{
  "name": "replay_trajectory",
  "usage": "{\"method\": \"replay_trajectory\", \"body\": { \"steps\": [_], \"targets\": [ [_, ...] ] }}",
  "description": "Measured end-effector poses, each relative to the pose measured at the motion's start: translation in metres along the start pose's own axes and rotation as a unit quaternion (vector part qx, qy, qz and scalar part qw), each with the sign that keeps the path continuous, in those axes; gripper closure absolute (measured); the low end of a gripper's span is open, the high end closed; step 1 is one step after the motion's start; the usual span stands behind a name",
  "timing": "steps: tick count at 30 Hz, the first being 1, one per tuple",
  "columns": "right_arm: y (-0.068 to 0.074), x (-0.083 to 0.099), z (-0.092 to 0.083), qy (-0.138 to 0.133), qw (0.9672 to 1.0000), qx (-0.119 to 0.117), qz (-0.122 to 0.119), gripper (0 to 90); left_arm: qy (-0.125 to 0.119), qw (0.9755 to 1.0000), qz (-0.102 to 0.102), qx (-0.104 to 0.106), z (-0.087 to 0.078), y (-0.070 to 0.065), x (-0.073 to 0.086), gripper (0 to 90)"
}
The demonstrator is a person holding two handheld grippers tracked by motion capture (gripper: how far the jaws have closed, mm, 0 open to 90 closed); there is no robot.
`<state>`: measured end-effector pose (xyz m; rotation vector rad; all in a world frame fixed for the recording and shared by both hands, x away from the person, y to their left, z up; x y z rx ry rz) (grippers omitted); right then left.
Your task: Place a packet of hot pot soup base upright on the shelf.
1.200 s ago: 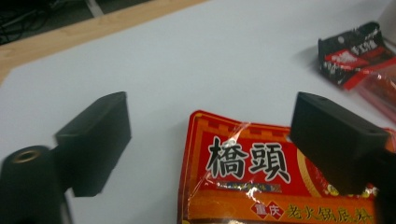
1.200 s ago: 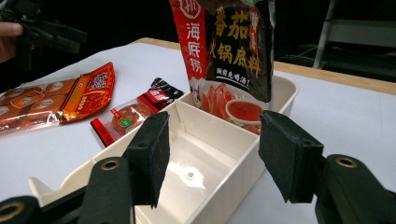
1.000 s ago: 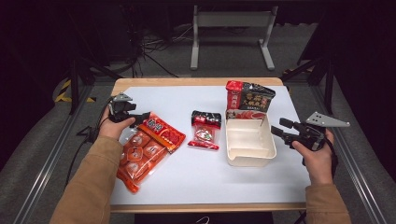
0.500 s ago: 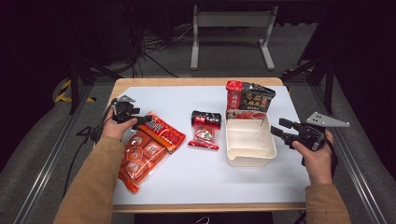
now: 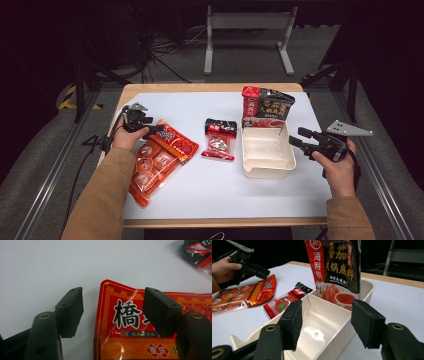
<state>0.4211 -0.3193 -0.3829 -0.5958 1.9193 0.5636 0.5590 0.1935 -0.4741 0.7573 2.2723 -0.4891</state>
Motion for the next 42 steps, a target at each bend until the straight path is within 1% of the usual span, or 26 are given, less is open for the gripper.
{"method": "replay_trajectory", "body": {
  "steps": [3,5,6,7,9,11,13,15,16,19,20,22,24,26,28,29,30,31,34,36,37,39,40,42],
  "targets": [
    [0.0,0.0,-0.001,-0.002,1.0,-0.001,0.0,42.8,0.009,0.9999,-0.001,0.008,0.003,-0.001,0.002,32.2],
    [0.0,0.0,-0.002,-0.002,1.0,-0.003,0.002,42.5,0.013,0.9998,-0.004,0.017,0.005,-0.003,0.003,30.7],
    [0.0,-0.001,-0.002,-0.003,1.0,-0.004,0.004,42.2,0.014,0.9997,-0.005,0.019,0.005,-0.004,0.003,30.5],
    [0.0,-0.001,-0.002,-0.003,1.0,-0.004,0.005,42.0,0.013,0.9997,-0.002,0.02,0.006,-0.004,0.002,30.4],
    [-0.001,-0.001,-0.002,-0.003,1.0,-0.003,0.006,41.4,0.018,0.9996,-0.001,0.023,0.008,-0.005,0.003,30.4],
    [-0.001,0.0,-0.002,-0.004,1.0,-0.004,0.007,41.3,0.021,0.9995,-0.004,0.023,0.01,-0.005,0.004,30.0],
    [-0.001,0.0,-0.002,-0.005,1.0,-0.004,0.008,41.1,0.029,0.9992,-0.006,0.025,0.012,-0.005,0.006,29.4],
    [-0.001,0.0,-0.002,-0.004,0.9999,-0.004,0.009,40.9,0.033,0.9989,-0.005,0.034,0.013,-0.006,0.007,30.0],
    [-0.001,0.0,-0.002,-0.004,1.0,-0.003,0.008,40.8,0.037,0.9985,-0.003,0.04,0.013,-0.007,0.008,31.3],
    [-0.001,0.0,-0.001,-0.002,1.0,-0.004,0.007,40.6,0.037,0.9986,0.016,0.034,0.012,-0.008,0.008,34.8],
    [-0.001,0.0,-0.001,-0.002,1.0,-0.004,0.007,40.4,0.035,0.9986,0.016,0.036,0.011,-0.009,0.008,36.2],
    [0.0,0.0,-0.001,-0.004,1.0,-0.006,0.006,40.1,0.032,0.9988,0.021,0.033,0.008,-0.008,0.008,42.3],
    [0.001,0.0,0.0,-0.005,0.9999,-0.007,0.005,39.9,0.032,0.9987,0.022,0.034,0.005,-0.008,0.008,48.0],
    [0.001,-0.001,0.0,-0.006,0.9999,-0.008,0.006,39.6,0.033,0.9985,0.03,0.032,0.004,-0.008,0.008,53.5],
    [0.002,0.0,0.001,-0.005,0.9999,-0.009,0.006,39.7,0.036,0.9981,0.036,0.034,0.002,-0.009,0.009,58.7],
    [0.002,0.0,0.001,-0.005,0.9999,-0.012,0.005,39.8,0.034,0.9982,0.038,0.032,0.003,-0.009,0.009,61.2],
    [0.003,0.0,0.001,-0.005,0.9999,-0.015,0.006,39.8,0.034,0.9982,0.037,0.031,0.002,-0.009,0.009,63.4],
    [0.003,0.0,0.002,-0.004,0.9998,-0.016,0.005,39.8,0.036,0.9983,0.031,0.033,0.002,-0.01,0.01,66.3],
    [0.005,-0.001,0.003,-0.004,0.9998,-0.02,0.003,39.9,0.035,0.9984,0.029,0.034,0.001,-0.008,0.01,71.4],
    [0.006,-0.001,0.004,-0.004,0.9997,-0.023,0.001,40.0,0.042,0.9981,0.031,0.032,0.002,-0.009,0.012,72.6],
    [0.007,-0.001,0.004,-0.004,0.9997,-0.023,0.001,40.0,0.051,0.9977,0.035,0.028,0.004,-0.01,0.014,72.5],
    [0.007,-0.001,0.004,-0.003,0.9997,-0.024,0.001,40.7,0.059,0.9972,0.04,0.024,0.007,-0.01,0.016,72.6],
    [0.007,-0.001,0.004,-0.004,0.9997,-0.025,-0.001,40.8,0.059,0.9973,0.033,0.027,0.007,-0.01,0.016,72.7],
    [0.008,-0.001,0.003,-0.006,0.9996,-0.027,-0.003,41.0,0.054,0.9978,0.027,0.029,0.007,-0.009,0.016,73.4]
  ]
}}
Point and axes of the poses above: each handheld gripper's, and its own axes: z roughly forward along the jaws, x roughly out of its underside, y roughly to its left, the point moved 6 cm from there along z, roughly forward along the jaws, and after that the axes turned 2 degrees about y, right-handed, at the moved point
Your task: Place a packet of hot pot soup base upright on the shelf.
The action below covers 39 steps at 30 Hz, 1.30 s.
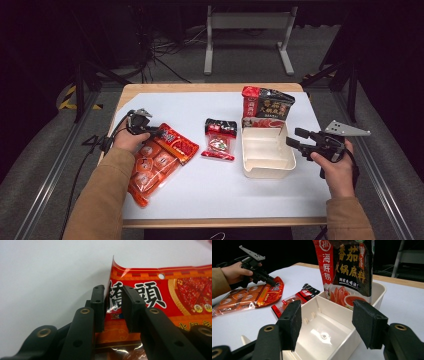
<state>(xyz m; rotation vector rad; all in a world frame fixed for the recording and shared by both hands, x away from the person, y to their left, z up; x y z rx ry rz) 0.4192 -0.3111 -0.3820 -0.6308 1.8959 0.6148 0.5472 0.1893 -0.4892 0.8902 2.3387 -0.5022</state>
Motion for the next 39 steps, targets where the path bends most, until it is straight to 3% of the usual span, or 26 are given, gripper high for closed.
{"method": "replay_trajectory", "body": {
  "steps": [7,11,16,22,26,28,31,35,39],
  "targets": [
    [0.001,0.0,0.001,0.002,1.0,-0.001,-0.002,41.8,-0.006,1.0,0.0,-0.007,0.0,0.002,0.002,78.8],
    [0.003,0.0,0.001,0.005,1.0,-0.008,0.002,48.6,-0.011,0.9996,0.016,-0.02,0.001,0.002,0.002,84.1],
    [0.004,0.002,0.002,0.007,0.9998,-0.017,0.007,56.3,0.004,0.9987,0.032,-0.04,0.0,0.001,0.001,89.6],
    [0.003,0.001,0.002,-0.003,0.9999,0.003,-0.01,60.9,0.008,0.9988,0.019,-0.044,-0.001,0.0,-0.001,90.0],
    [0.001,0.0,-0.001,-0.006,0.9999,0.013,-0.01,62.1,-0.009,0.9987,0.015,-0.047,-0.012,-0.001,-0.007,90.0],
    [0.001,-0.001,-0.001,-0.012,0.9998,0.013,-0.008,62.0,-0.022,0.9989,0.009,-0.04,-0.018,-0.002,-0.009,90.0],
    [0.003,-0.002,0.0,-0.013,0.9998,0.011,-0.011,60.8,-0.031,0.9983,0.009,-0.048,-0.028,-0.003,-0.011,90.0],
    [0.005,-0.003,0.001,-0.013,0.9998,0.008,-0.015,60.3,-0.056,0.9974,-0.006,-0.044,-0.046,-0.008,-0.016,90.0],
    [0.007,-0.004,0.002,-0.017,0.9998,0.002,-0.014,60.5,-0.07,0.9965,-0.001,-0.046,-0.064,-0.014,-0.022,90.0]
  ]
}}
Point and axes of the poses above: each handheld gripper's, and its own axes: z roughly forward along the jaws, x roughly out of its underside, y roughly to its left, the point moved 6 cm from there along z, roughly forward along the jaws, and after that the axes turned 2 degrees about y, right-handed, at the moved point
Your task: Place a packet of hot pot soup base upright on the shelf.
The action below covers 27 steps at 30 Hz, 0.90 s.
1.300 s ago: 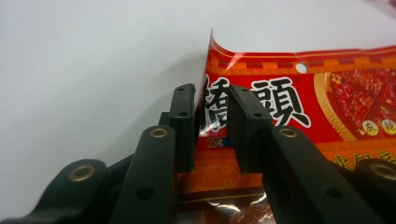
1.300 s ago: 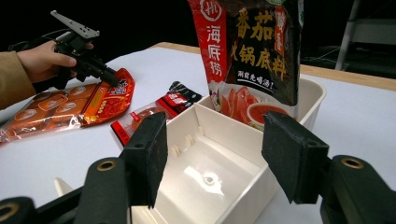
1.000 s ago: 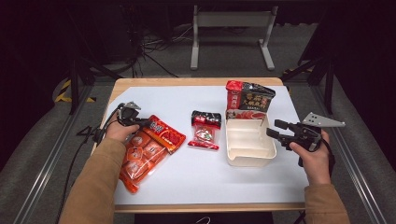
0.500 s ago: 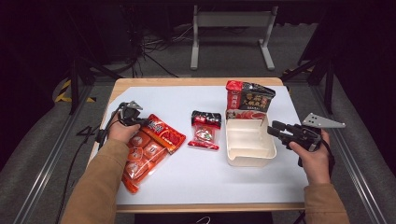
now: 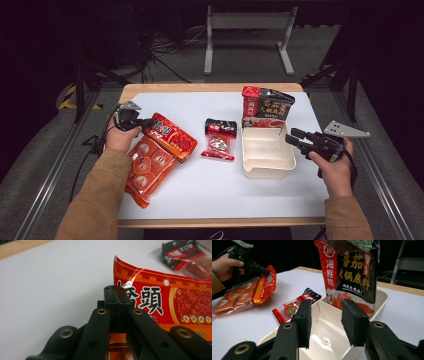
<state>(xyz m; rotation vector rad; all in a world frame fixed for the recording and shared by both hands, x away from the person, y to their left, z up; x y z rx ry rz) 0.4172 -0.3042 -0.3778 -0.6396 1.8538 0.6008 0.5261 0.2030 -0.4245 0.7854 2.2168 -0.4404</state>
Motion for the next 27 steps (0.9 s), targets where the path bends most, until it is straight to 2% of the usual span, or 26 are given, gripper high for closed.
{"method": "replay_trajectory", "body": {
  "steps": [6,10,11,14,18,19,21,22,27],
  "targets": [
    [0.004,-0.002,0.0,0.0,0.9999,-0.012,0.009,62.1,-0.03,0.9994,0.017,-0.003,-0.03,-0.011,-0.012,90.0],
    [0.005,-0.003,0.0,-0.001,1.0,-0.008,0.006,62.9,-0.049,0.9985,0.024,-0.001,-0.048,-0.019,-0.017,90.0],
    [0.005,-0.003,0.0,-0.001,1.0,-0.008,0.006,62.9,-0.049,0.9985,0.024,-0.001,-0.048,-0.019,-0.017,90.0],
    [0.007,-0.005,0.0,0.0,0.9999,-0.01,0.005,63.4,-0.068,0.9974,0.024,0.003,-0.065,-0.026,-0.022,90.0],
    [0.012,-0.007,0.0,0.0,0.9999,-0.014,0.004,63.4,-0.089,0.9959,0.014,0.014,-0.084,-0.037,-0.024,90.0],
    [0.012,-0.007,0.0,0.0,0.9999,-0.014,0.004,63.4,-0.089,0.9959,0.014,0.014,-0.084,-0.037,-0.024,90.0],
    [0.017,-0.01,0.0,-0.003,0.9997,-0.023,0.004,63.1,-0.106,0.9942,0.008,0.021,-0.097,-0.043,-0.024,90.0],
    [0.017,-0.01,0.0,-0.003,0.9997,-0.023,0.004,63.1,-0.106,0.9942,0.008,0.021,-0.097,-0.043,-0.024,90.0],
    [0.025,-0.014,0.002,-0.004,0.9994,-0.035,0.003,62.2,-0.136,0.9903,0.015,0.022,-0.116,-0.054,-0.021,90.0]
  ]
}}
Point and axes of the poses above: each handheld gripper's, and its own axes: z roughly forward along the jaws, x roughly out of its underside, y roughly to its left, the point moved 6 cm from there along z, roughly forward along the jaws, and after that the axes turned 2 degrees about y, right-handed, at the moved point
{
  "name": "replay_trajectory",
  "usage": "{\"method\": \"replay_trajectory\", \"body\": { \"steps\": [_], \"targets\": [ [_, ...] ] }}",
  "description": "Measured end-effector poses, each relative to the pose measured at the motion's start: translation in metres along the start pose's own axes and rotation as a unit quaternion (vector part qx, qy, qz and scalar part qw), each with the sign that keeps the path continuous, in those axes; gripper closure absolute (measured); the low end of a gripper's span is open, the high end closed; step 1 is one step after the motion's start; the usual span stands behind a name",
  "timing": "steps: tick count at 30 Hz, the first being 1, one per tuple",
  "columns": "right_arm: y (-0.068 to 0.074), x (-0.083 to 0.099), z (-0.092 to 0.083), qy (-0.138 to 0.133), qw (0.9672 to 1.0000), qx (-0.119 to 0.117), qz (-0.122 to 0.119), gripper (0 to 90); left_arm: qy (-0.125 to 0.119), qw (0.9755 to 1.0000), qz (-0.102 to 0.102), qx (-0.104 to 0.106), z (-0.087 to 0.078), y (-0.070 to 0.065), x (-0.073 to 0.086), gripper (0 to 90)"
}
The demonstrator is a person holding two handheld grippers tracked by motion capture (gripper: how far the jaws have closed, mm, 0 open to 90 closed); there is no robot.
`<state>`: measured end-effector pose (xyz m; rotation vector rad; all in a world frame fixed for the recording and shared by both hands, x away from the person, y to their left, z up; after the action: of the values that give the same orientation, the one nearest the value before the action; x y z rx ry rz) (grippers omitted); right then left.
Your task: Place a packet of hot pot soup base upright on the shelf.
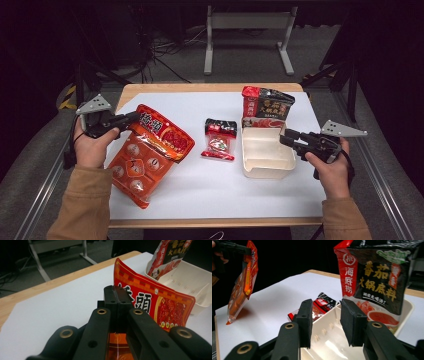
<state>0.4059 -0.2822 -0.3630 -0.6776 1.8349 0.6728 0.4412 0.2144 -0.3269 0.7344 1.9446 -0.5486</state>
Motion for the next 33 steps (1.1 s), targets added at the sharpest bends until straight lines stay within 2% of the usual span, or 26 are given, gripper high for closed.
{"method": "replay_trajectory", "body": {
  "steps": [3,6,9,12,16,18,20,25,30,33],
  "targets": [
    [0.005,-0.002,0.002,0.001,1.0,-0.005,-0.005,61.9,-0.018,0.9998,0.001,0.006,-0.009,-0.005,0.0,90.0],
    [0.01,-0.003,0.007,0.008,0.9999,-0.005,-0.011,62.1,-0.016,0.9998,0.011,-0.004,-0.014,-0.007,-0.001,90.0],
    [0.019,-0.004,0.014,0.015,0.9996,-0.012,-0.02,61.9,-0.02,0.9997,0.015,-0.005,-0.016,-0.009,-0.001,90.0],
    [0.028,-0.007,0.019,0.015,0.9993,-0.019,-0.029,60.5,-0.024,0.9996,0.011,-0.006,-0.02,-0.009,0.0,90.0],
    [0.042,-0.014,0.027,0.013,0.9986,-0.046,-0.022,59.8,-0.032,0.9994,0.003,-0.013,-0.027,-0.01,0.001,90.0],
    [0.051,-0.017,0.033,0.004,0.9978,-0.066,-0.012,56.7,-0.036,0.9992,0.007,-0.015,-0.031,-0.013,0.001,90.0],
    [0.059,-0.02,0.038,-0.003,0.9971,-0.076,-0.008,56.7,-0.039,0.9991,0.01,-0.014,-0.035,-0.016,0.0,90.0],
    [0.075,-0.028,0.054,-0.006,0.9967,-0.076,-0.025,55.9,-0.048,0.9987,0.012,-0.007,-0.045,-0.018,0.0,90.0],
    [0.093,-0.036,0.069,-0.007,0.995,-0.087,-0.049,51.9,-0.047,0.9982,0.034,-0.014,-0.053,-0.027,-0.002,90.0],
    [0.102,-0.038,0.077,0.003,0.9938,-0.095,-0.058,51.5,-0.049,0.9978,0.043,-0.013,-0.058,-0.034,-0.004,90.0]
  ]
}}
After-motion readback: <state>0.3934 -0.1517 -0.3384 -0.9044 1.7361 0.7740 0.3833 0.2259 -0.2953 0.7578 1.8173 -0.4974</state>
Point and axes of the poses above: each handheld gripper's, and its own axes: z roughly forward along the jaws, x roughly out of its underside, y roughly to its left, the point moved 6 cm from there along z, roughly forward along the jaws, and after that the axes turned 2 degrees about y, right-handed, at the moved point
